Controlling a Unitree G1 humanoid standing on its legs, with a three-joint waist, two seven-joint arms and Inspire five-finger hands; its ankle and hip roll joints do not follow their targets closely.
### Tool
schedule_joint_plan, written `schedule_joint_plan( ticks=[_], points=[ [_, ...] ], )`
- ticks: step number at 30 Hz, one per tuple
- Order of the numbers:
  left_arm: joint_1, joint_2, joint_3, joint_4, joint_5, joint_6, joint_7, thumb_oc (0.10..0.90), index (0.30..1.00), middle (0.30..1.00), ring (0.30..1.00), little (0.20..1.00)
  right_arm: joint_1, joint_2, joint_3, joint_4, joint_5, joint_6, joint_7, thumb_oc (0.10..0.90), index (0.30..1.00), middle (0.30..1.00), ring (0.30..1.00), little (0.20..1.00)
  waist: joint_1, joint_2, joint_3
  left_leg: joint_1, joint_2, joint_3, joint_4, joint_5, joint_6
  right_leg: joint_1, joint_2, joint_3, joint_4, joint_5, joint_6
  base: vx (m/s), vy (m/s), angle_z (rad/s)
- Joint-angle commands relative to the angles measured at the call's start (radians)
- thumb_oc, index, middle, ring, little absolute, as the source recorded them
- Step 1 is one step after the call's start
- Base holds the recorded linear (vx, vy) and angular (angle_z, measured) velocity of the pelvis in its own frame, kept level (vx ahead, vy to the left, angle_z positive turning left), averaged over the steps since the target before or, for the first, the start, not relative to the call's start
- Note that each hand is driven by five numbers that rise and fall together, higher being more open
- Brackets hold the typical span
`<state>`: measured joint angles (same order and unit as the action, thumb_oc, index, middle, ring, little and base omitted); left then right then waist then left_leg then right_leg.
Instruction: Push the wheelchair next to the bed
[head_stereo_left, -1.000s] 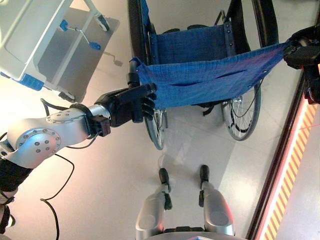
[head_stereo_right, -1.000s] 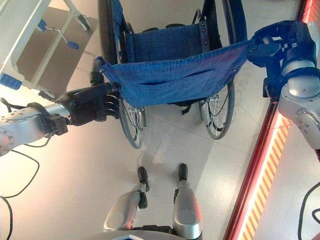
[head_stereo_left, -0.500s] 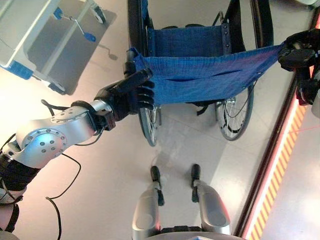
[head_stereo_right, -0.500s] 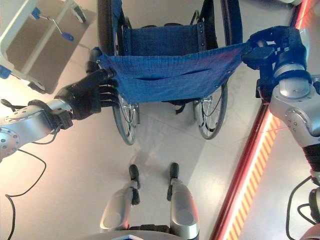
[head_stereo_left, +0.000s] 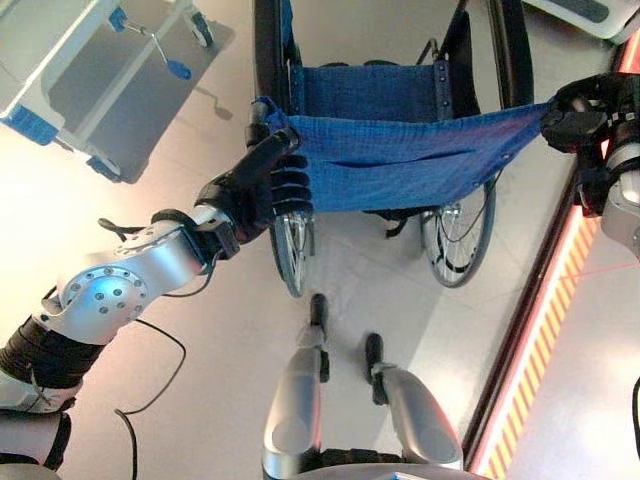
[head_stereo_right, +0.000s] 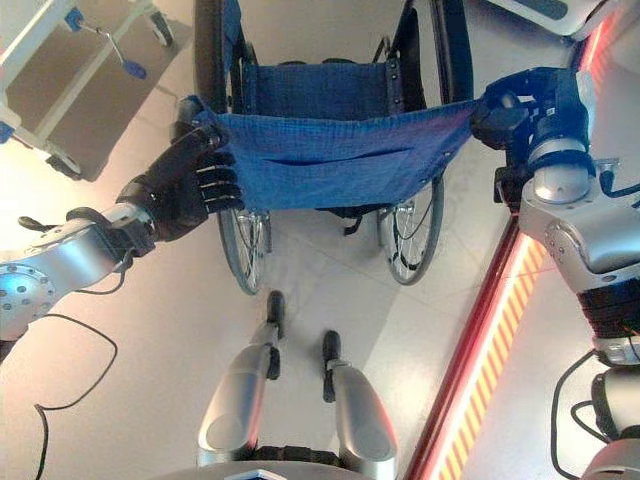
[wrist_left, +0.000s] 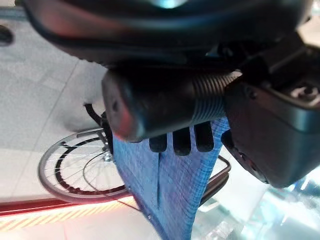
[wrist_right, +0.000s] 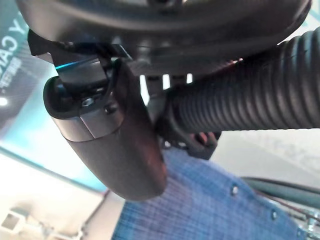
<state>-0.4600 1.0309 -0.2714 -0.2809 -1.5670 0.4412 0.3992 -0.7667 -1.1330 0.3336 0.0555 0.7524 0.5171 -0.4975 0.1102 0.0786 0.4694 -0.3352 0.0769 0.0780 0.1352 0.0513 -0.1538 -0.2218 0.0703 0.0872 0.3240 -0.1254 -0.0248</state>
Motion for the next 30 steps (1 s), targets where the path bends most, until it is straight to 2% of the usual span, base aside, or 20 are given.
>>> schedule_joint_plan(
  ticks=[1,3,4,5,6,7,8,9,10,12,15,16,19,21,22,24,26,27,28,30],
  points=[
    [-0.049,0.012,0.231,0.047,0.048,-0.131,-0.006,0.4,0.3,0.3,0.3,0.3,0.005,0.119,0.085,-0.167,0.123,-0.051,0.111,0.4,0.3,0.3,0.3,0.3,-0.028,-0.017,-0.051,-0.111,-0.023,0.045,0.012,0.24,0.076,0.14,0.085,-0.178,0.07,-0.119,-0.051,0.49,0.224,-0.75],
    [-0.06,0.011,0.227,0.057,0.042,-0.11,0.008,0.4,0.3,0.3,0.3,0.3,0.013,0.121,0.078,-0.166,0.139,-0.051,0.108,0.4,0.3,0.3,0.3,0.3,-0.026,-0.039,-0.067,-0.124,-0.053,0.055,0.106,0.134,0.117,0.146,0.059,-0.18,0.153,-0.17,-0.047,0.49,0.25,-0.46],
    [-0.063,0.01,0.22,0.063,0.041,-0.097,0.014,0.4,0.3,0.3,0.3,0.3,0.025,0.126,0.071,-0.164,0.138,-0.053,0.107,0.4,0.3,0.3,0.3,0.3,-0.019,-0.043,-0.079,-0.118,-0.061,0.071,0.131,0.077,0.148,0.145,0.045,-0.193,0.233,-0.167,-0.033,0.46,0.26,-0.24],
    [-0.064,0.011,0.218,0.069,0.045,-0.09,0.012,0.4,0.3,0.3,0.3,0.3,0.032,0.13,0.067,-0.163,0.135,-0.055,0.108,0.4,0.3,0.3,0.3,0.3,-0.02,-0.051,-0.083,-0.108,-0.078,0.073,0.145,0.055,0.162,0.143,0.027,-0.198,0.288,-0.158,-0.017,0.4,0.241,-0.13],
    [-0.065,0.012,0.217,0.073,0.049,-0.085,0.009,0.4,0.3,0.3,0.3,0.3,0.035,0.131,0.065,-0.163,0.134,-0.056,0.107,0.4,0.3,0.3,0.3,0.3,-0.015,-0.049,-0.088,-0.106,-0.078,0.073,0.145,0.053,0.166,0.137,0.027,-0.198,0.3,-0.14,-0.01,0.42,0.233,-0.1],
    [-0.063,0.014,0.216,0.072,0.052,-0.071,0.003,0.4,0.3,0.3,0.3,0.3,0.043,0.139,0.054,-0.179,0.143,-0.042,0.091,0.4,0.3,0.3,0.3,0.3,-0.014,-0.062,-0.1,-0.085,-0.103,0.077,0.162,0.023,0.192,0.13,0.005,-0.2,0.397,-0.073,0.03,0.41,0.214,-0.11],
    [-0.062,0.016,0.216,0.069,0.052,-0.065,0.001,0.4,0.3,0.3,0.3,0.3,0.047,0.143,0.05,-0.185,0.148,-0.035,0.083,0.4,0.3,0.3,0.3,0.3,-0.015,-0.072,-0.105,-0.078,-0.118,0.083,0.175,0.005,0.204,0.129,-0.008,-0.199,0.437,-0.04,0.053,0.45,0.222,0.03],
    [-0.061,0.014,0.22,0.068,0.055,-0.055,-0.005,0.4,0.3,0.3,0.3,0.3,0.045,0.151,0.05,-0.188,0.152,-0.028,0.074,0.4,0.3,0.3,0.3,0.3,-0.008,-0.07,-0.116,-0.07,-0.119,0.086,0.178,-0.002,0.212,0.114,-0.012,-0.2,0.466,0.015,0.076,0.35,0.155,0.28],
    [-0.06,0.011,0.223,0.066,0.059,-0.047,-0.01,0.4,0.3,0.3,0.3,0.3,0.034,0.167,0.057,-0.183,0.152,-0.019,0.064,0.4,0.3,0.3,0.3,0.3,-0.009,-0.076,-0.123,-0.065,-0.135,0.084,0.198,-0.021,0.22,0.089,-0.034,-0.199,0.489,0.021,0.085,0.31,0.131,0.29],
    [-0.064,0.008,0.225,0.065,0.061,-0.042,-0.014,0.4,0.3,0.3,0.3,0.3,0.02,0.183,0.061,-0.172,0.143,-0.01,0.063,0.4,0.3,0.3,0.3,0.3,-0.009,-0.073,-0.131,-0.064,-0.147,0.068,0.21,-0.027,0.212,0.071,-0.042,-0.202,0.444,-0.012,0.066,0.29,0.072,0.01],
    [-0.094,0.0,0.222,0.067,0.078,-0.07,0.005,0.4,0.3,0.3,0.3,0.3,-0.036,0.198,0.087,-0.151,0.124,-0.009,0.066,0.4,0.3,0.3,0.3,0.3,-0.016,-0.066,-0.124,-0.076,-0.164,0.042,0.237,-0.017,0.183,0.042,-0.054,-0.202,0.207,-0.064,0.021,0.23,0.004,-0.08],
    [-0.111,-0.005,0.219,0.072,0.084,-0.089,0.012,0.4,0.3,0.3,0.3,0.3,-0.062,0.2,0.098,-0.14,0.112,-0.016,0.07,0.4,0.3,0.3,0.3,0.3,-0.027,-0.064,-0.11,-0.083,-0.168,0.035,0.253,-0.011,0.173,0.023,-0.061,-0.192,0.13,-0.057,0.012,0.1,-0.047,-0.36],
    [-0.184,-0.015,0.196,0.102,0.08,-0.148,0.024,0.4,0.3,0.3,0.3,0.3,-0.136,0.193,0.117,-0.107,0.077,-0.051,0.094,0.4,0.3,0.3,0.3,0.3,-0.078,-0.067,-0.057,-0.082,-0.192,0.015,0.292,-0.044,0.164,-0.055,-0.116,-0.145,-0.06,0.096,0.049,0.1,-0.1,-0.12],
    [-0.256,-0.007,0.15,0.12,0.065,-0.17,0.029,0.4,0.3,0.3,0.3,0.3,-0.195,0.183,0.125,-0.091,0.077,-0.067,0.089,0.4,0.3,0.3,0.3,0.3,-0.129,-0.078,-0.018,-0.059,-0.199,0.016,0.323,-0.134,0.177,-0.137,-0.194,-0.073,-0.161,0.267,0.123,0.24,-0.232,0.68],
    [-0.266,-0.002,0.141,0.121,0.063,-0.171,0.029,0.4,0.3,0.3,0.3,0.3,-0.205,0.179,0.123,-0.091,0.078,-0.065,0.091,0.4,0.3,0.3,0.3,0.3,-0.143,-0.083,-0.011,-0.049,-0.201,0.019,0.331,-0.159,0.181,-0.165,-0.215,-0.056,-0.186,0.304,0.133,0.43,-0.29,0.89],
    [-0.265,0.024,0.128,0.116,0.034,-0.164,0.023,0.4,0.3,0.3,0.3,0.3,-0.202,0.153,0.098,-0.109,0.09,-0.044,0.112,0.4,0.3,0.3,0.3,0.3,-0.183,-0.096,-0.003,0.007,-0.196,0.001,0.385,-0.264,0.196,-0.232,-0.254,-0.027,-0.236,0.388,0.156,0.65,-0.353,0.91],
    [-0.262,0.026,0.129,0.116,0.03,-0.162,0.021,0.4,0.3,0.3,0.3,0.3,-0.195,0.15,0.091,-0.113,0.089,-0.04,0.117,0.4,0.3,0.3,0.3,0.3,-0.187,-0.095,-0.001,0.017,-0.19,-0.005,0.399,-0.282,0.198,-0.235,-0.254,-0.032,-0.232,0.392,0.156,0.46,-0.24,0.57],
    [-0.252,0.034,0.135,0.118,0.024,-0.148,0.005,0.4,0.3,0.3,0.3,0.3,-0.188,0.142,0.078,-0.113,0.094,-0.032,0.128,0.4,0.3,0.3,0.3,0.3,-0.192,-0.104,-0.009,0.045,-0.168,-0.008,0.428,-0.321,0.208,-0.245,-0.248,-0.048,-0.183,0.378,0.161,0.76,-0.436,0.55],
    [-0.234,0.043,0.141,0.12,0.017,-0.144,-0.011,0.4,0.3,0.3,0.3,0.3,-0.187,0.135,0.075,-0.101,0.109,-0.031,0.144,0.4,0.3,0.3,0.3,0.3,-0.188,-0.118,-0.03,0.067,-0.141,-0.012,0.462,-0.32,0.21,-0.229,-0.236,-0.075,-0.147,0.343,0.161,0.7,-0.407,0.54],
    [-0.217,0.044,0.148,0.114,0.017,-0.144,-0.014,0.4,0.3,0.3,0.3,0.3,-0.189,0.134,0.076,-0.099,0.115,-0.025,0.147,0.4,0.3,0.3,0.3,0.3,-0.185,-0.122,-0.041,0.081,-0.124,-0.019,0.481,-0.305,0.204,-0.225,-0.229,-0.093,-0.12,0.329,0.154,0.43,-0.255,0.45]
  ],
)
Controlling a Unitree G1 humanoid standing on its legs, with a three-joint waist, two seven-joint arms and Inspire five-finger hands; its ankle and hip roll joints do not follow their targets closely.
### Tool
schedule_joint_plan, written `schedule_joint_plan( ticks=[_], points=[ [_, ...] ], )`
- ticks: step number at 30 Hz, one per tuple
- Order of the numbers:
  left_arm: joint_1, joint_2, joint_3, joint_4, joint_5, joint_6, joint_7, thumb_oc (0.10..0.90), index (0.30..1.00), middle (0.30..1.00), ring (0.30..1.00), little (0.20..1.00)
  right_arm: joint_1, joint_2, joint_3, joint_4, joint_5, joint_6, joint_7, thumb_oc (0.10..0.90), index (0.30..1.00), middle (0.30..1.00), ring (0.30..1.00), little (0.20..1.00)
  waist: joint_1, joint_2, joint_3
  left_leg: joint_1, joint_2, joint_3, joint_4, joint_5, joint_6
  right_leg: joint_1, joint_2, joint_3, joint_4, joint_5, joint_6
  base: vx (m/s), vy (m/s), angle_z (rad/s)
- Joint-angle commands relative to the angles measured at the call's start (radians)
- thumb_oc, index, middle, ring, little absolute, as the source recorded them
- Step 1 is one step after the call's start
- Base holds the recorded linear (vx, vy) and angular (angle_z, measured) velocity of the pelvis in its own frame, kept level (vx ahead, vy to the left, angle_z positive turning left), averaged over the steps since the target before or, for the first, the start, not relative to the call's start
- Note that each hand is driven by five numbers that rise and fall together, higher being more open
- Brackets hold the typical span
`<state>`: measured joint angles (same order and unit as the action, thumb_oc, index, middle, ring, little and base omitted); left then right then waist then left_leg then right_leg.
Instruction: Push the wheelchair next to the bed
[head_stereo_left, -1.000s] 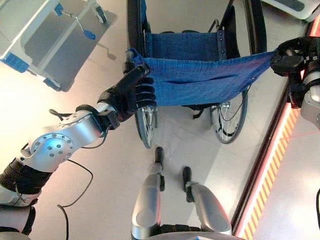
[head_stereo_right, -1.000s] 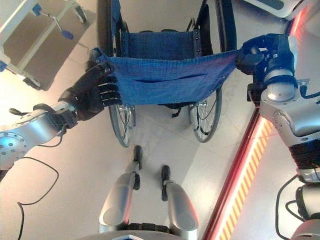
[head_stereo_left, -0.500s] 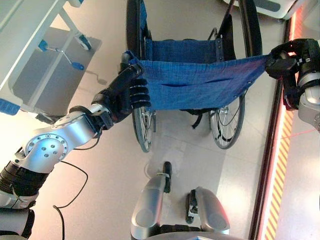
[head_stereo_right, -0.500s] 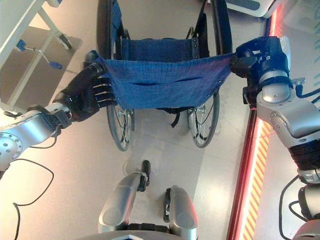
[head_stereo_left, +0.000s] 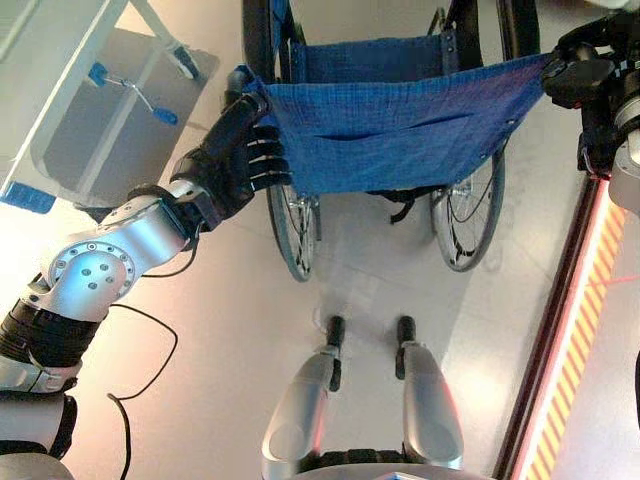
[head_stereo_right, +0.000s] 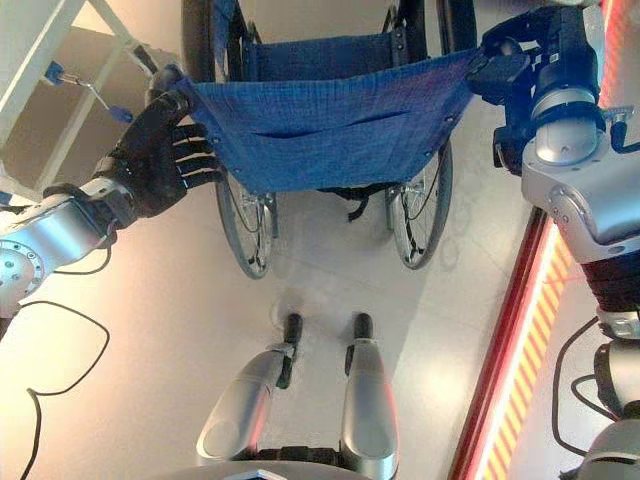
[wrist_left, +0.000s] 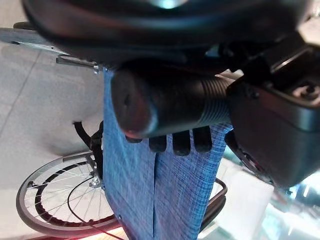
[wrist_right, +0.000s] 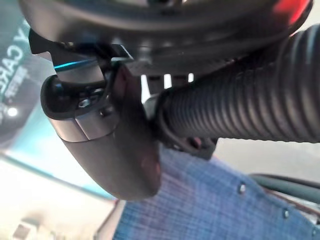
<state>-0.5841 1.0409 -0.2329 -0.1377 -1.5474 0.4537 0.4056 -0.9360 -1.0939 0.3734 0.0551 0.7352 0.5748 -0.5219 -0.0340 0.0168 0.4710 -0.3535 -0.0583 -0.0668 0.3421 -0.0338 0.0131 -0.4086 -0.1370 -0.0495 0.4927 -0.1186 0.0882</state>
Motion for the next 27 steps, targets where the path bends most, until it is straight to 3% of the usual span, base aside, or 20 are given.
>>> schedule_joint_plan(
  ticks=[1,2,3,4,6,8,9,10,11,12,15,18,19,20,21,24,25,26,27],
  points=[
    [-0.06,0.035,0.126,-0.047,-0.001,-0.155,-0.022,0.4,0.3,0.3,0.3,0.3,-0.021,0.087,0.039,-0.108,0.149,-0.065,0.163,0.4,0.3,0.3,0.3,0.3,-0.038,-0.064,-0.057,0.12,0.051,0.114,0.335,-0.157,0.011,-0.028,-0.001,0.019,-0.251,0.29,0.017,0.5,-0.325,0.47],
    [-0.035,0.035,0.141,-0.064,0.004,-0.157,-0.015,0.4,0.3,0.3,0.3,0.3,-0.02,0.079,0.044,-0.117,0.165,-0.056,0.156,0.4,0.3,0.3,0.3,0.3,-0.036,-0.074,-0.067,0.122,0.07,0.107,0.412,-0.082,-0.009,-0.011,0.013,0.003,-0.243,0.269,-0.009,0.48,-0.336,0.35],
    [-0.021,0.034,0.149,-0.074,0.003,-0.159,-0.008,0.4,0.3,0.3,0.3,0.3,-0.021,0.075,0.052,-0.123,0.171,-0.055,0.151,0.4,0.3,0.3,0.3,0.3,-0.035,-0.068,-0.066,0.117,0.084,0.098,0.475,-0.058,-0.021,0.004,0.03,-0.01,-0.238,0.255,-0.024,0.47,-0.341,0.4],
    [0.009,0.031,0.166,-0.096,-0.002,-0.168,0.014,0.4,0.3,0.3,0.3,0.3,-0.023,0.067,0.077,-0.135,0.18,-0.061,0.134,0.4,0.3,0.3,0.3,0.3,-0.031,-0.072,-0.07,0.081,0.08,0.077,0.615,0.024,-0.042,0.043,0.057,-0.022,-0.247,0.236,-0.061,0.38,-0.269,0.44],
    [0.039,0.02,0.194,-0.107,-0.014,-0.171,0.038,0.4,0.3,0.3,0.3,0.3,-0.019,0.06,0.089,-0.143,0.194,-0.066,0.117,0.4,0.3,0.3,0.3,0.3,-0.02,-0.08,-0.069,-0.013,0.035,0.035,0.783,0.088,-0.045,0.084,0.085,-0.029,-0.246,0.213,-0.097,0.43,-0.25,0.25],
    [0.043,0.007,0.208,-0.096,-0.018,-0.164,0.054,0.4,0.3,0.3,0.3,0.3,-0.015,0.067,0.088,-0.148,0.198,-0.059,0.103,0.4,0.3,0.3,0.3,0.3,-0.003,-0.084,-0.063,-0.075,-0.014,0.026,0.786,0.095,-0.03,0.114,0.102,-0.026,-0.235,0.196,-0.106,0.47,-0.157,-0.26],
    [0.044,-0.008,0.215,-0.081,-0.025,-0.156,0.068,0.4,0.3,0.3,0.3,0.3,-0.001,0.086,0.08,-0.156,0.179,-0.047,0.098,0.4,0.3,0.3,0.3,0.3,0.023,-0.074,-0.053,-0.105,-0.039,0.031,0.688,0.09,-0.017,0.145,0.135,-0.022,-0.205,0.163,-0.107,0.44,-0.107,-0.13],
    [0.043,-0.008,0.217,-0.078,-0.025,-0.154,0.069,0.4,0.3,0.3,0.3,0.3,0.0,0.089,0.078,-0.161,0.179,-0.043,0.092,0.4,0.3,0.3,0.3,0.3,0.027,-0.079,-0.053,-0.112,-0.043,0.037,0.653,0.096,-0.013,0.149,0.135,-0.019,-0.205,0.162,-0.106,0.55,-0.129,0.11],
    [0.042,-0.005,0.221,-0.067,-0.028,-0.148,0.059,0.4,0.3,0.3,0.3,0.3,-0.002,0.098,0.08,-0.168,0.178,-0.038,0.076,0.4,0.3,0.3,0.3,0.3,0.045,-0.075,-0.048,-0.112,-0.031,0.056,0.503,0.132,-0.016,0.166,0.154,-0.018,-0.188,0.136,-0.105,0.35,-0.088,0.12],
    [0.042,-0.004,0.221,-0.062,-0.03,-0.146,0.05,0.4,0.3,0.3,0.3,0.3,-0.003,0.103,0.081,-0.167,0.178,-0.04,0.07,0.4,0.3,0.3,0.3,0.3,0.053,-0.065,-0.046,-0.118,-0.018,0.064,0.427,0.16,-0.023,0.172,0.172,-0.023,-0.179,0.123,-0.107,0.48,-0.101,0.14],
    [0.072,-0.005,0.216,-0.05,0.001,-0.144,-0.019,0.4,0.3,0.3,0.3,0.3,0.016,0.122,0.092,-0.136,0.176,-0.089,0.052,0.4,0.3,0.3,0.3,0.3,0.113,-0.022,-0.031,-0.154,0.033,0.119,0.064,0.337,-0.083,0.259,0.268,-0.03,-0.163,0.045,-0.132,0.55,-0.062,-0.09],
    [0.111,-0.012,0.222,-0.056,0.035,-0.15,-0.05,0.4,0.3,0.3,0.3,0.3,0.051,0.136,0.091,-0.1,0.153,-0.124,0.082,0.4,0.3,0.3,0.3,0.3,0.148,0.0,-0.03,-0.15,0.047,0.16,-0.159,0.413,-0.109,0.354,0.328,-0.012,-0.186,0.003,-0.146,0.59,0.013,-0.43],
    [0.116,-0.013,0.223,-0.058,0.037,-0.149,-0.05,0.4,0.3,0.3,0.3,0.3,0.056,0.138,0.09,-0.097,0.15,-0.127,0.086,0.4,0.3,0.3,0.3,0.3,0.153,0.002,-0.03,-0.149,0.045,0.166,-0.198,0.417,-0.111,0.37,0.332,-0.006,-0.19,-0.002,-0.145,0.96,0.14,-0.49],
    [0.153,-0.029,0.246,-0.068,0.053,-0.13,-0.049,0.4,0.3,0.3,0.3,0.3,0.102,0.158,0.077,-0.068,0.127,-0.141,0.117,0.4,0.3,0.3,0.3,0.3,0.181,0.016,-0.041,-0.124,0.029,0.183,-0.322,0.419,-0.108,0.443,0.36,0.019,-0.196,-0.04,-0.15,0.93,0.155,-0.34],
    [0.159,-0.033,0.251,-0.067,0.059,-0.123,-0.048,0.4,0.3,0.3,0.3,0.3,0.108,0.164,0.075,-0.062,0.127,-0.139,0.122,0.4,0.3,0.3,0.3,0.3,0.185,0.019,-0.047,-0.111,0.029,0.179,-0.324,0.415,-0.106,0.452,0.363,0.02,-0.183,-0.058,-0.153,1.0,0.173,-0.46],
    [0.161,-0.037,0.266,-0.053,0.075,-0.097,-0.049,0.4,0.3,0.3,0.3,0.3,0.121,0.191,0.074,-0.051,0.126,-0.126,0.128,0.4,0.3,0.3,0.3,0.3,0.194,0.022,-0.082,-0.076,0.042,0.185,-0.295,0.355,-0.087,0.453,0.366,0.011,-0.112,-0.121,-0.156,0.64,0.155,-0.47],
    [0.152,-0.033,0.271,-0.043,0.07,-0.076,-0.044,0.4,0.3,0.3,0.3,0.3,0.137,0.209,0.068,-0.054,0.13,-0.108,0.124,0.4,0.3,0.3,0.3,0.3,0.198,0.012,-0.114,-0.061,0.042,0.197,-0.236,0.286,-0.055,0.452,0.354,0.001,-0.057,-0.161,-0.153,0.62,0.176,-0.29],
    [0.151,-0.032,0.272,-0.042,0.07,-0.072,-0.042,0.4,0.3,0.3,0.3,0.3,0.141,0.211,0.065,-0.057,0.13,-0.103,0.123,0.4,0.3,0.3,0.3,0.3,0.199,0.008,-0.12,-0.064,0.04,0.198,-0.217,0.274,-0.05,0.45,0.35,0.0,-0.046,-0.169,-0.152,0.61,0.166,-0.13],
    [0.144,-0.037,0.274,-0.042,0.087,-0.056,-0.034,0.4,0.3,0.3,0.3,0.3,0.152,0.219,0.059,-0.062,0.132,-0.093,0.12,0.4,0.3,0.3,0.3,0.3,0.2,-0.017,-0.136,-0.074,0.014,0.202,-0.144,0.226,-0.027,0.46,0.323,-0.009,-0.013,-0.178,-0.144,0.38,0.131,-0.16]
  ],
)
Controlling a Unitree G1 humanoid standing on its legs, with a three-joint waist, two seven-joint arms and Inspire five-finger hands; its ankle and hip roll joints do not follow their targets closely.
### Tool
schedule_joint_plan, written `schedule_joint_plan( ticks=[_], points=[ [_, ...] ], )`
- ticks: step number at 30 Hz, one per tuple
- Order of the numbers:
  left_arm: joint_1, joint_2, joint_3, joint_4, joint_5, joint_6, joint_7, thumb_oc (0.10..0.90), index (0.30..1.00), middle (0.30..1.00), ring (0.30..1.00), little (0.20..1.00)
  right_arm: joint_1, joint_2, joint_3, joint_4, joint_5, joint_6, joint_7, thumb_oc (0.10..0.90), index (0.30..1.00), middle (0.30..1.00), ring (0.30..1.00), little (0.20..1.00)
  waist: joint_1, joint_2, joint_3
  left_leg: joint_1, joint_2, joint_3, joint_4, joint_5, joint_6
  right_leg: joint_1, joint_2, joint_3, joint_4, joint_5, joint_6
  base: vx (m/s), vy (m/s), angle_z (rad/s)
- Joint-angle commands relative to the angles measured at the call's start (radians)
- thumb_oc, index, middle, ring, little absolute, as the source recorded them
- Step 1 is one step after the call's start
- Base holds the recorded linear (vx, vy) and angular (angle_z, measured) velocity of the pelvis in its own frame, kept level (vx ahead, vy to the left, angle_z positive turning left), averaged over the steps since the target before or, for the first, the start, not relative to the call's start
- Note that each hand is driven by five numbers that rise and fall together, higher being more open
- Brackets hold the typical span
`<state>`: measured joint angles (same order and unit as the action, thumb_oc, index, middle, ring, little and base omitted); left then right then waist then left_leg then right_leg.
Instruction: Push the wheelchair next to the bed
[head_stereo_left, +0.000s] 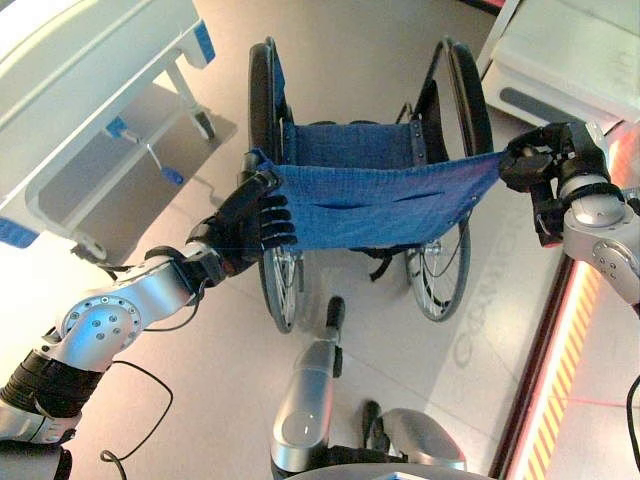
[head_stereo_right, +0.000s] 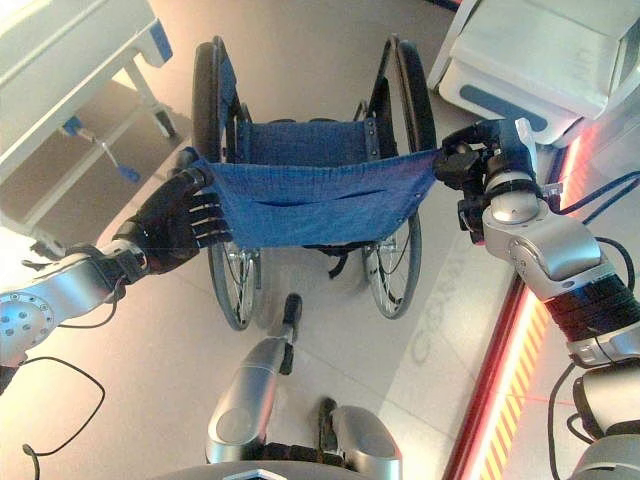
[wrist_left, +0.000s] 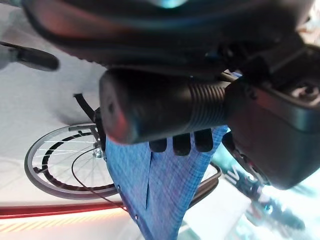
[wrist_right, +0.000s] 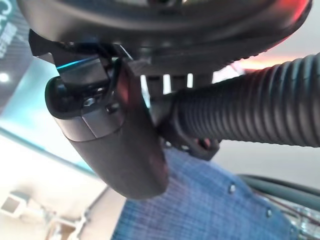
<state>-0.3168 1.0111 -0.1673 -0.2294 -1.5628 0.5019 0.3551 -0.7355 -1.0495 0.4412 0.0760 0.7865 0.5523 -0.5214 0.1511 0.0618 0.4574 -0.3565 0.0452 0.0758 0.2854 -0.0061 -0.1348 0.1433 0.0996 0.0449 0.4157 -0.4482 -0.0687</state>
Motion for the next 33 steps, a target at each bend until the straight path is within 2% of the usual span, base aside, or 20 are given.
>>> schedule_joint_plan(
  ticks=[1,2,3,4,5,7,8,10,11,12,14,16,19,20,23,25,27,29,31,33],
  points=[
    [-0.127,-0.014,0.211,0.052,0.116,-0.09,0.02,0.4,0.3,0.3,0.3,0.3,-0.043,0.176,-0.011,-0.086,0.086,-0.066,0.114,0.4,0.3,0.3,0.3,0.3,0.024,-0.063,-0.135,-0.076,-0.087,0.067,-0.062,0.172,0.135,-0.093,0.081,-0.11,0.083,0.171,0.019,0.49,0.196,-0.05],
    [-0.13,-0.015,0.213,0.057,0.117,-0.073,0.02,0.4,0.3,0.3,0.3,0.3,-0.035,0.18,-0.014,-0.09,0.089,-0.061,0.106,0.4,0.3,0.3,0.3,0.3,0.023,-0.075,-0.143,-0.062,-0.102,0.078,-0.03,0.127,0.162,-0.098,0.053,-0.13,0.16,0.193,0.04,0.57,0.277,-0.24],
    [-0.129,-0.016,0.21,0.066,0.146,-0.065,0.006,0.4,0.3,0.3,0.3,0.3,-0.025,0.188,-0.019,-0.095,0.092,-0.056,0.097,0.4,0.3,0.3,0.3,0.3,0.025,-0.086,-0.161,-0.046,-0.122,0.081,-0.005,0.095,0.185,-0.112,0.032,-0.137,0.254,0.247,0.08,0.47,0.235,-0.08],
    [-0.131,-0.016,0.209,0.068,0.147,-0.065,0.005,0.4,0.3,0.3,0.3,0.3,-0.025,0.188,-0.019,-0.097,0.094,-0.055,0.092,0.4,0.3,0.3,0.3,0.3,0.028,-0.084,-0.165,-0.045,-0.12,0.081,-0.005,0.095,0.188,-0.116,0.036,-0.135,0.261,0.269,0.087,0.53,0.258,-0.05],
    [-0.147,-0.011,0.195,0.081,0.138,-0.072,0.001,0.4,0.3,0.3,0.3,0.3,-0.028,0.19,-0.014,-0.107,0.112,-0.048,0.073,0.4,0.3,0.3,0.3,0.3,0.02,-0.098,-0.177,-0.038,-0.145,0.091,0.019,0.071,0.203,-0.141,0.019,-0.127,0.309,0.351,0.132,0.35,0.172,0.04],
    [-0.166,-0.008,0.181,0.093,0.14,-0.082,0.003,0.4,0.3,0.3,0.3,0.3,-0.033,0.196,-0.009,-0.103,0.108,-0.046,0.073,0.4,0.3,0.3,0.3,0.3,0.017,-0.091,-0.187,-0.044,-0.142,0.093,0.031,0.064,0.201,-0.162,0.012,-0.121,0.29,0.361,0.13,0.32,0.132,0.06],
    [-0.198,-0.001,0.152,0.118,0.129,-0.1,-0.003,0.4,0.3,0.3,0.3,0.3,-0.038,0.197,-0.004,-0.097,0.097,-0.044,0.078,0.4,0.3,0.3,0.3,0.3,-0.002,-0.09,-0.19,-0.051,-0.156,0.084,0.069,0.054,0.189,-0.179,-0.01,-0.121,0.211,0.289,0.097,0.28,0.074,0.05],
    [-0.221,0.003,0.136,0.121,0.129,-0.112,0.009,0.4,0.3,0.3,0.3,0.3,-0.04,0.195,-0.001,-0.097,0.089,-0.046,0.083,0.4,0.3,0.3,0.3,0.3,-0.014,-0.082,-0.191,-0.064,-0.156,0.072,0.097,0.084,0.167,-0.184,-0.003,-0.105,0.079,0.247,0.061,0.24,0.048,-0.15],
    [-0.241,0.003,0.121,0.124,0.105,-0.138,0.026,0.4,0.3,0.3,0.3,0.3,-0.053,0.189,0.004,-0.093,0.078,-0.06,0.09,0.4,0.3,0.3,0.3,0.3,-0.031,-0.082,-0.183,-0.081,-0.164,0.066,0.137,0.098,0.152,-0.196,-0.022,-0.093,-0.046,0.253,0.044,0.12,0.01,-0.17],
    [-0.25,0.002,0.117,0.128,0.104,-0.147,0.028,0.4,0.3,0.3,0.3,0.3,-0.061,0.185,0.006,-0.09,0.075,-0.065,0.093,0.4,0.3,0.3,0.3,0.3,-0.037,-0.082,-0.177,-0.089,-0.164,0.065,0.152,0.097,0.148,-0.202,-0.03,-0.092,-0.075,0.264,0.041,0.07,-0.001,0.3],
    [-0.296,-0.01,0.097,0.142,0.113,-0.188,0.03,0.4,0.3,0.3,0.3,0.3,-0.108,0.171,0.012,-0.073,0.06,-0.088,0.112,0.4,0.3,0.3,0.3,0.3,-0.066,-0.082,-0.137,-0.118,-0.16,0.067,0.211,0.092,0.136,-0.255,-0.072,-0.085,-0.175,0.341,0.044,0.03,-0.045,0.68],
    [-0.355,-0.02,0.069,0.147,0.119,-0.209,0.041,0.4,0.3,0.3,0.3,0.3,-0.162,0.151,0.014,-0.053,0.054,-0.103,0.129,0.4,0.3,0.3,0.3,0.3,-0.103,-0.087,-0.103,-0.113,-0.173,0.051,0.26,0.046,0.132,-0.326,-0.13,-0.069,-0.274,0.466,0.087,0.1,-0.118,-0.01],
    [-0.41,-0.021,0.043,0.15,0.126,-0.22,0.051,0.4,0.3,0.3,0.3,0.3,-0.218,0.133,0.011,-0.043,0.067,-0.108,0.128,0.4,0.3,0.3,0.3,0.3,-0.142,-0.091,-0.069,-0.066,-0.176,0.034,0.268,-0.032,0.137,-0.416,-0.19,-0.042,-0.321,0.581,0.153,0.16,-0.171,0.41],
    [-0.429,-0.015,0.027,0.146,0.127,-0.222,0.054,0.4,0.3,0.3,0.3,0.3,-0.234,0.126,0.004,-0.048,0.076,-0.104,0.124,0.4,0.3,0.3,0.3,0.3,-0.168,-0.101,-0.056,-0.033,-0.181,0.031,0.27,-0.083,0.144,-0.466,-0.224,-0.015,-0.361,0.628,0.185,0.36,-0.243,0.38],
    [-0.431,0.007,0.009,0.132,0.116,-0.221,0.043,0.4,0.3,0.3,0.3,0.3,-0.231,0.109,-0.022,-0.066,0.104,-0.078,0.11,0.4,0.3,0.3,0.3,0.3,-0.198,-0.113,-0.044,0.04,-0.176,0.009,0.303,-0.198,0.168,-0.521,-0.246,-0.007,-0.355,0.674,0.208,0.61,-0.312,0.58],
    [-0.416,0.017,0.018,0.125,0.111,-0.216,0.033,0.4,0.3,0.3,0.3,0.3,-0.226,0.1,-0.034,-0.068,0.124,-0.064,0.115,0.4,0.3,0.3,0.3,0.3,-0.203,-0.122,-0.05,0.072,-0.155,-0.002,0.337,-0.218,0.178,-0.528,-0.239,-0.029,-0.308,0.66,0.206,0.58,-0.273,0.67],
    [-0.394,0.013,0.025,0.121,0.105,-0.218,0.028,0.4,0.3,0.3,0.3,0.3,-0.223,0.096,-0.034,-0.061,0.127,-0.058,0.132,0.4,0.3,0.3,0.3,0.3,-0.201,-0.131,-0.066,0.092,-0.132,-0.007,0.389,-0.202,0.175,-0.519,-0.227,-0.053,-0.266,0.641,0.187,0.54,-0.24,0.56],
    [-0.345,0.002,0.045,0.102,0.113,-0.225,0.021,0.4,0.3,0.3,0.3,0.3,-0.22,0.082,-0.027,-0.069,0.132,-0.038,0.133,0.4,0.3,0.3,0.3,0.3,-0.207,-0.13,-0.085,0.119,-0.08,-0.03,0.513,-0.103,0.131,-0.505,-0.197,-0.087,-0.216,0.598,0.142,0.45,-0.218,0.72],
    [-0.314,-0.001,0.052,0.077,0.113,-0.249,0.029,0.4,0.3,0.3,0.3,0.3,-0.22,0.068,-0.003,-0.087,0.136,-0.044,0.118,0.4,0.3,0.3,0.3,0.3,-0.212,-0.139,-0.09,0.094,-0.062,-0.051,0.666,-0.004,0.104,-0.482,-0.179,-0.115,-0.217,0.577,0.099,0.35,-0.234,0.34],
    [-0.292,-0.003,0.06,0.063,0.105,-0.265,0.034,0.4,0.3,0.3,0.3,0.3,-0.22,0.06,0.013,-0.098,0.144,-0.053,0.102,0.4,0.3,0.3,0.3,0.3,-0.211,-0.137,-0.09,0.076,-0.06,-0.073,0.753,0.032,0.095,-0.468,-0.158,-0.127,-0.206,0.558,0.075,0.32,-0.198,0.28]
  ],
)
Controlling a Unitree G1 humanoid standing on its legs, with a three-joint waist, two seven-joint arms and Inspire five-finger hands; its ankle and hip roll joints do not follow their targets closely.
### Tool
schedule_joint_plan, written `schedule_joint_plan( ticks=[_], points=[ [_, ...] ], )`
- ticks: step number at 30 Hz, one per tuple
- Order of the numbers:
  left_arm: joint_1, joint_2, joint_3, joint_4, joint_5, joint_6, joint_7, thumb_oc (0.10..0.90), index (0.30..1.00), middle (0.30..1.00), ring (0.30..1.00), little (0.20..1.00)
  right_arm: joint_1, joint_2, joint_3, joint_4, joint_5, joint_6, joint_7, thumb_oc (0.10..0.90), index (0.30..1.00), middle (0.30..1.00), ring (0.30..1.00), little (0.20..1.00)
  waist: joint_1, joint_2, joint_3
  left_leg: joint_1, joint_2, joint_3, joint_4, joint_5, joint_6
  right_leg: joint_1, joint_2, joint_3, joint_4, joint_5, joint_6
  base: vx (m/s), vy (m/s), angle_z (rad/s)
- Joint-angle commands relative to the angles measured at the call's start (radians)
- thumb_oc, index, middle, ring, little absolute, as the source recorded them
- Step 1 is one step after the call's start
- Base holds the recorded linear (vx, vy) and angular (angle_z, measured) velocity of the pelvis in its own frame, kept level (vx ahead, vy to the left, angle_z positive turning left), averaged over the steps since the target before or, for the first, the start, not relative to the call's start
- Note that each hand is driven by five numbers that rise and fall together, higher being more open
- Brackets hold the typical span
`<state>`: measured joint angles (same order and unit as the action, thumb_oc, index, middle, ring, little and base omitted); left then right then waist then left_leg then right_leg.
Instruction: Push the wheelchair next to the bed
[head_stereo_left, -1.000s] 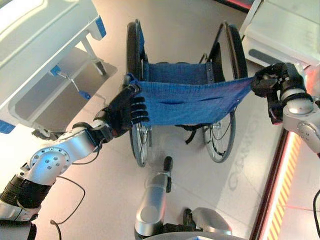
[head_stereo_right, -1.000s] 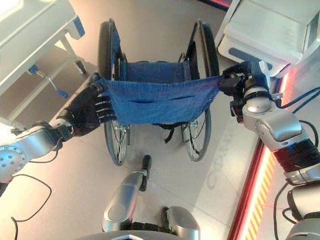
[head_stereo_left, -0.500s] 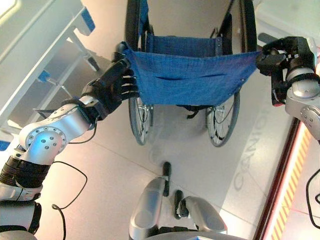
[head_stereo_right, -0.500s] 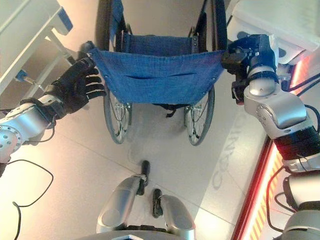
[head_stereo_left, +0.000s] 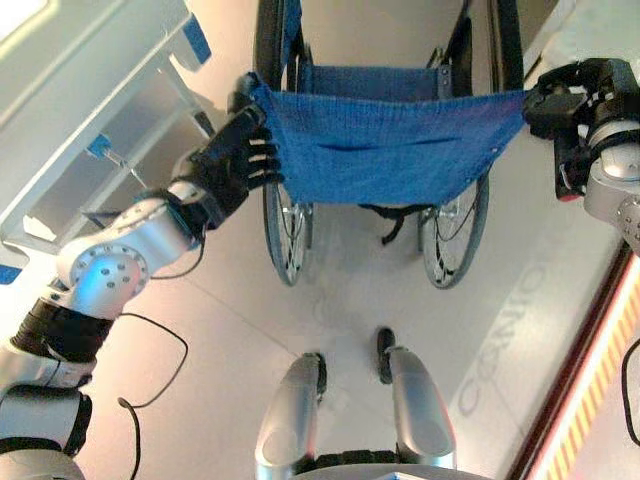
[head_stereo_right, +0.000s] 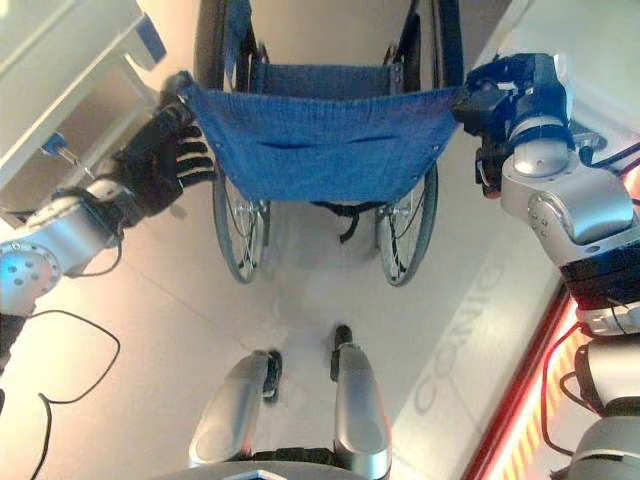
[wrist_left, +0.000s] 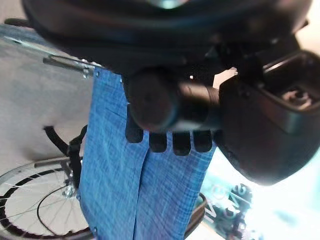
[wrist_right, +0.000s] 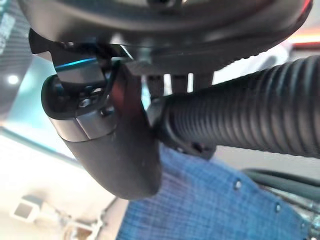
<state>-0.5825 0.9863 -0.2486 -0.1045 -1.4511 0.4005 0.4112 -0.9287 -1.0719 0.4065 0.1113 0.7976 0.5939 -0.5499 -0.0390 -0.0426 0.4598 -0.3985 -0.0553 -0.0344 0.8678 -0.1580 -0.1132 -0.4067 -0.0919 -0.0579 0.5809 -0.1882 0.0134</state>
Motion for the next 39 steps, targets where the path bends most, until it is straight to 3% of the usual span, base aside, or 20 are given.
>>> schedule_joint_plan(
  ticks=[1,5,6,7,8,11,13,14,16,21,24,26,28,29,30,32,35,37,38,39],
  points=[
    [-0.006,0.02,0.158,-0.074,-0.013,-0.164,-0.02,0.4,0.3,0.3,0.3,0.3,-0.02,0.075,0.054,-0.147,0.148,-0.1,0.112,0.4,0.3,0.3,0.3,0.3,-0.009,-0.038,-0.089,0.069,0.015,0.014,0.259,0.217,0.079,0.105,0.05,-0.028,-0.361,0.277,-0.03,0.38,-0.214,0.28],
    [0.036,0.006,0.202,-0.079,-0.005,-0.131,-0.014,0.4,0.3,0.3,0.3,0.3,0.016,0.091,0.041,-0.177,0.149,-0.089,0.088,0.4,0.3,0.3,0.3,0.3,0.042,-0.043,-0.072,-0.026,-0.048,-0.008,0.148,0.205,0.116,0.175,0.102,-0.012,-0.337,0.238,-0.035,0.39,-0.135,0.02],
    [0.042,0.006,0.209,-0.079,-0.003,-0.127,-0.018,0.4,0.3,0.3,0.3,0.3,0.021,0.097,0.037,-0.181,0.145,-0.089,0.085,0.4,0.3,0.3,0.3,0.3,0.05,-0.043,-0.073,-0.036,-0.052,-0.008,0.074,0.22,0.119,0.181,0.109,-0.012,-0.337,0.235,-0.033,0.4,-0.082,-0.03],
    [0.057,0.009,0.223,-0.076,0.002,-0.126,-0.029,0.4,0.3,0.3,0.3,0.3,0.024,0.111,0.036,-0.189,0.145,-0.093,0.069,0.4,0.3,0.3,0.3,0.3,0.072,-0.031,-0.073,-0.046,-0.036,0.013,-0.134,0.254,0.117,0.21,0.141,-0.012,-0.334,0.206,-0.035,0.31,-0.062,-0.01],
    [0.059,0.009,0.224,-0.076,0.003,-0.126,-0.029,0.4,0.3,0.3,0.3,0.3,0.025,0.111,0.037,-0.189,0.146,-0.093,0.068,0.4,0.3,0.3,0.3,0.3,0.075,-0.035,-0.071,-0.035,-0.038,0.019,-0.145,0.255,0.117,0.215,0.137,-0.007,-0.334,0.204,-0.034,0.41,-0.08,-0.15],
    [0.101,0.005,0.242,-0.073,0.034,-0.147,-0.064,0.4,0.3,0.3,0.3,0.3,0.045,0.142,0.042,-0.171,0.13,-0.135,0.07,0.4,0.3,0.3,0.3,0.3,0.137,0.011,-0.055,-0.085,0.013,0.088,-0.532,0.446,0.043,0.32,0.245,-0.006,-0.339,0.122,-0.06,0.61,-0.046,-0.28],
    [0.128,-0.003,0.254,-0.078,0.048,-0.148,-0.074,0.4,0.3,0.3,0.3,0.3,0.078,0.154,0.037,-0.167,0.111,-0.15,0.086,0.4,0.3,0.3,0.3,0.3,0.154,0.023,-0.051,-0.084,0.028,0.12,-0.652,0.493,0.031,0.376,0.278,0.003,-0.355,0.101,-0.066,0.7,0.02,-0.58],
    [0.158,-0.012,0.268,-0.088,0.052,-0.137,-0.072,0.4,0.3,0.3,0.3,0.3,0.121,0.171,0.027,-0.156,0.085,-0.164,0.112,0.4,0.3,0.3,0.3,0.3,0.177,0.04,-0.056,-0.08,0.027,0.149,-0.809,0.527,0.016,0.443,0.309,0.024,-0.369,0.073,-0.066,0.75,0.066,-0.45],
    [0.177,-0.021,0.278,-0.096,0.055,-0.123,-0.067,0.4,0.3,0.3,0.3,0.3,0.143,0.184,0.022,-0.145,0.069,-0.169,0.13,0.4,0.3,0.3,0.3,0.3,0.188,0.046,-0.058,-0.053,0.022,0.159,-0.853,0.527,0.02,0.474,0.317,0.037,-0.366,0.053,-0.068,0.68,0.083,-0.38],
    [0.179,-0.024,0.296,-0.08,0.065,-0.066,-0.063,0.4,0.3,0.3,0.3,0.3,0.156,0.22,0.021,-0.134,0.068,-0.151,0.143,0.4,0.3,0.3,0.3,0.3,0.202,0.051,-0.12,0.012,0.025,0.154,-0.817,0.438,0.056,0.485,0.324,0.036,-0.265,-0.042,-0.073,0.65,0.101,-0.39],
    [0.161,-0.023,0.3,-0.048,0.077,-0.024,-0.079,0.4,0.3,0.3,0.3,0.3,0.163,0.236,0.02,-0.148,0.09,-0.122,0.123,0.4,0.3,0.3,0.3,0.3,0.214,0.029,-0.162,-0.004,-0.003,0.154,-0.637,0.325,0.11,0.49,0.279,0.007,-0.109,-0.086,-0.06,0.61,0.147,-0.19],
    [0.159,-0.021,0.301,-0.04,0.09,-0.005,-0.098,0.4,0.3,0.3,0.3,0.3,0.173,0.243,0.017,-0.154,0.095,-0.107,0.106,0.4,0.3,0.3,0.3,0.3,0.223,0.017,-0.183,0.003,-0.031,0.156,-0.577,0.244,0.159,0.474,0.241,-0.007,0.027,-0.017,-0.011,0.57,0.213,-0.13],
    [0.15,-0.012,0.296,-0.036,0.081,-0.002,-0.107,0.4,0.3,0.3,0.3,0.3,0.179,0.254,0.018,-0.153,0.1,-0.106,0.083,0.4,0.3,0.3,0.3,0.3,0.227,0.004,-0.201,0.017,-0.059,0.151,-0.555,0.213,0.182,0.454,0.229,0.004,0.131,0.104,0.056,0.42,0.163,-0.1],
    [0.148,-0.012,0.296,-0.035,0.08,-0.002,-0.107,0.4,0.3,0.3,0.3,0.3,0.178,0.255,0.018,-0.153,0.1,-0.106,0.081,0.4,0.3,0.3,0.3,0.3,0.23,0.007,-0.204,0.016,-0.054,0.15,-0.558,0.216,0.183,0.45,0.235,0.007,0.132,0.117,0.058,0.4,0.149,0.1],
    [0.127,-0.004,0.285,-0.026,0.059,-0.003,-0.11,0.4,0.3,0.3,0.3,0.3,0.168,0.267,0.024,-0.15,0.109,-0.103,0.059,0.4,0.3,0.3,0.3,0.3,0.228,0.003,-0.215,0.021,-0.07,0.15,-0.538,0.194,0.196,0.41,0.24,0.019,0.188,0.211,0.094,0.36,0.13,0.19],
    [0.108,0.005,0.272,-0.018,0.04,-0.003,-0.106,0.4,0.3,0.3,0.3,0.3,0.157,0.274,0.029,-0.144,0.109,-0.101,0.05,0.4,0.3,0.3,0.3,0.3,0.222,0.009,-0.218,0.019,-0.075,0.148,-0.523,0.184,0.195,0.368,0.217,0.009,0.185,0.192,0.088,0.35,0.118,0.03],
    [0.066,0.024,0.241,-0.017,-0.005,-0.037,-0.088,0.4,0.3,0.3,0.3,0.3,0.113,0.264,0.038,-0.119,0.081,-0.121,0.062,0.4,0.3,0.3,0.3,0.3,0.184,0.027,-0.187,-0.014,-0.086,0.129,-0.435,0.206,0.153,0.311,0.163,-0.006,-0.066,0.008,-0.012,0.21,0.001,0.0],
    [0.051,0.022,0.231,-0.019,-0.009,-0.062,-0.081,0.4,0.3,0.3,0.3,0.3,0.095,0.252,0.039,-0.113,0.076,-0.136,0.072,0.4,0.3,0.3,0.3,0.3,0.167,0.033,-0.167,-0.031,-0.083,0.127,-0.401,0.224,0.137,0.287,0.147,0.001,-0.177,0.021,-0.029,0.11,-0.079,0.23],
    [0.017,0.011,0.206,-0.015,-0.005,-0.097,-0.063,0.4,0.3,0.3,0.3,0.3,0.063,0.244,0.043,-0.095,0.061,-0.149,0.091,0.4,0.3,0.3,0.3,0.3,0.137,0.03,-0.138,-0.036,-0.09,0.124,-0.358,0.204,0.131,0.237,0.09,0.015,-0.301,0.106,-0.013,0.13,-0.106,0.38],
    [0.0,0.008,0.195,-0.011,-0.005,-0.105,-0.056,0.4,0.3,0.3,0.3,0.3,0.051,0.242,0.045,-0.086,0.056,-0.153,0.1,0.4,0.3,0.3,0.3,0.3,0.127,0.032,-0.131,-0.035,-0.092,0.117,-0.348,0.188,0.131,0.227,0.078,0.017,-0.33,0.132,-0.004,0.22,-0.241,0.66]
  ],
)
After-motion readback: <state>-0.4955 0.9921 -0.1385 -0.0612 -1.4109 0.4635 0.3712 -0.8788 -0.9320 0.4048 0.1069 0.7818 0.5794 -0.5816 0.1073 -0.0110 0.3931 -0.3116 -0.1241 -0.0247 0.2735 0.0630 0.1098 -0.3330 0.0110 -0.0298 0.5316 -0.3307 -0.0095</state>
